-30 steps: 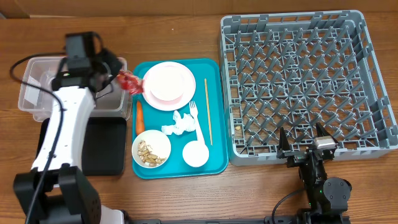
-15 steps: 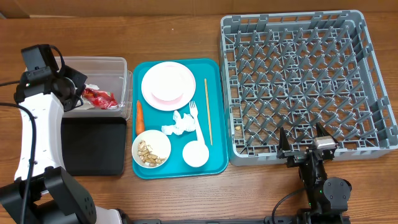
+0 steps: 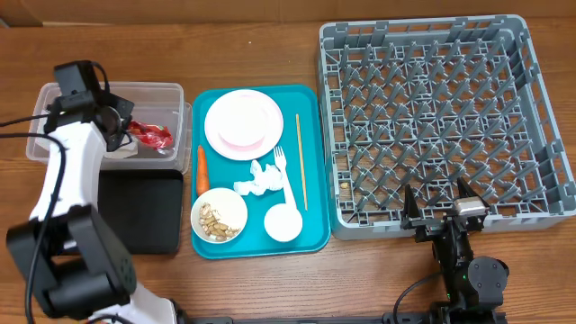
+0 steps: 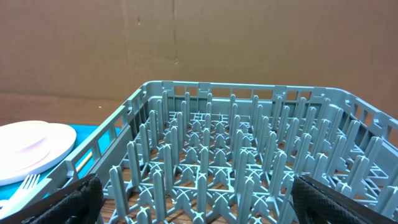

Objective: Sort waste into correct bins and load items into the dishwasher
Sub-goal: 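Carry the red wrapper with the left gripper to the plastic bin, then open the left gripper to release the wrapper into the bin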

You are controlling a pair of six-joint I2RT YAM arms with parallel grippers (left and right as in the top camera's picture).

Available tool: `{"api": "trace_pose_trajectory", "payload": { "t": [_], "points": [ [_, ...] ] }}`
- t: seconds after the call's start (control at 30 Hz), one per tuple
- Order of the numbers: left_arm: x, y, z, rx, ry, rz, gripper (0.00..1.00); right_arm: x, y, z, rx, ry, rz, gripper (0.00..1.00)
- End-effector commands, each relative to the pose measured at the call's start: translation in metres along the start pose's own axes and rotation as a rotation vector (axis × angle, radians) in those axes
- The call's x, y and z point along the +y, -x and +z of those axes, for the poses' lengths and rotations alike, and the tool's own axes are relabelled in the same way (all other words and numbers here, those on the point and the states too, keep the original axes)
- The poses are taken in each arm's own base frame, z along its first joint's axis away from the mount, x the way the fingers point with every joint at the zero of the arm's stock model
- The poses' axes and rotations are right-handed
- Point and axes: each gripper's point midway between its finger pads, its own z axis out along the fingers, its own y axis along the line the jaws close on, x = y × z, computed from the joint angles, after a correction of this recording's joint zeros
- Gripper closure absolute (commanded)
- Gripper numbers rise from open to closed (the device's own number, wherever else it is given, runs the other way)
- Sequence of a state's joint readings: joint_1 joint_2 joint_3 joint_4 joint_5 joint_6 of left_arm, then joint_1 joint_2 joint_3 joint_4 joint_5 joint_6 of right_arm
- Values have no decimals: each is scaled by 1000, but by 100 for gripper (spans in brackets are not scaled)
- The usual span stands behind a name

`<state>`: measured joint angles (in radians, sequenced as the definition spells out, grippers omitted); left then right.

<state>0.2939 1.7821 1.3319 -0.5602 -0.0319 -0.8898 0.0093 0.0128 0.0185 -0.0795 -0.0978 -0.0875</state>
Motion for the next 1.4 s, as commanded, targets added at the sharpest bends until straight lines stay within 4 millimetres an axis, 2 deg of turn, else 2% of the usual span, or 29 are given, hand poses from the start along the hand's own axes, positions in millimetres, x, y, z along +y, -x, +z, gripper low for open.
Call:
{"api": "trace_pose_trajectory", "payload": {
  "t": [0.0, 0.13, 0.2, 0.33, 0.47, 0.5, 0.63, 0.7, 0.9, 1.03, 1.2, 1.37],
  "points": [
    [-7, -17, 21, 73, -34, 16, 96, 2, -2, 0, -3, 7, -7, 0],
    [-11, -19, 23, 84, -54, 33, 92, 2, -2, 0, -3, 7, -7, 0],
    [-15, -19, 23, 89, -75, 53, 82, 2, -2, 0, -3, 7, -7, 0],
    [-15, -20, 23, 89, -76, 54, 73, 2, -2, 0, -3, 7, -7, 0],
    [-20, -24, 22, 91, -84, 68, 70, 2, -2, 0, -3, 7, -7, 0],
    [-21, -24, 22, 90, -88, 71, 66, 2, -2, 0, -3, 7, -7, 0],
    [-25, -26, 22, 90, -95, 78, 29, 2, -2, 0, -3, 7, -7, 0],
    [-25, -27, 22, 90, -95, 78, 19, 2, -2, 0, -3, 7, -7, 0],
    [-26, -28, 22, 101, -104, 82, 14, 2, -2, 0, -3, 7, -7, 0],
    [-39, -37, 18, 154, -179, 131, 0, 2, -2, 0, -3, 7, -7, 0],
    [-58, -41, 0, 187, -279, 228, 0, 2, -2, 0, -3, 7, -7, 0],
    [-58, -34, -19, 155, -277, 230, 0, 2, -2, 0, -3, 7, -7, 0]
  ]
}}
